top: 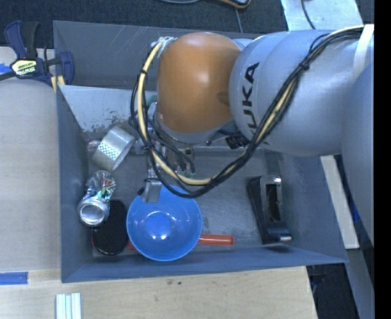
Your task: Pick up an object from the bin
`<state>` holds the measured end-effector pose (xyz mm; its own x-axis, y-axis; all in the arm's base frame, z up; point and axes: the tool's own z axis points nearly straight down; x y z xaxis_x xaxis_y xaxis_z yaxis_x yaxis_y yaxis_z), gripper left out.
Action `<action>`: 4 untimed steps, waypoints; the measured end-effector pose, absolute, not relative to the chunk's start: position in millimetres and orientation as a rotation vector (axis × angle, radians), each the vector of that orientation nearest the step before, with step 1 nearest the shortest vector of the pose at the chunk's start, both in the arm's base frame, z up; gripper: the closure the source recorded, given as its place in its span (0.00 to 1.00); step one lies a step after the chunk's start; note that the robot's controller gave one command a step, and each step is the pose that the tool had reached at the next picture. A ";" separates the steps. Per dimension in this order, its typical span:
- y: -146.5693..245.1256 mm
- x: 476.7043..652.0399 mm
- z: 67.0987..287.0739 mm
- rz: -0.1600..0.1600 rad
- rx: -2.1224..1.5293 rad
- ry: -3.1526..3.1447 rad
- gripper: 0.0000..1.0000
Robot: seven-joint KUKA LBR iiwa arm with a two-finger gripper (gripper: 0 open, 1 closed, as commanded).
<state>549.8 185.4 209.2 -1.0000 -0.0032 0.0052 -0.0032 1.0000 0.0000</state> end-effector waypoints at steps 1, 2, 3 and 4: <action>184.3 551.8 213.4 -0.002 -0.001 -3.144 0.00; 146.9 533.5 68.1 -0.002 0.241 -3.134 0.00; 145.5 523.9 136.8 -0.006 0.423 -3.130 0.00; 146.4 531.4 78.6 -0.004 0.251 -3.136 0.00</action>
Offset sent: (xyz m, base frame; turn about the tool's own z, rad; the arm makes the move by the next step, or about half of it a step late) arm -0.0168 -0.0376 -0.1392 -0.1515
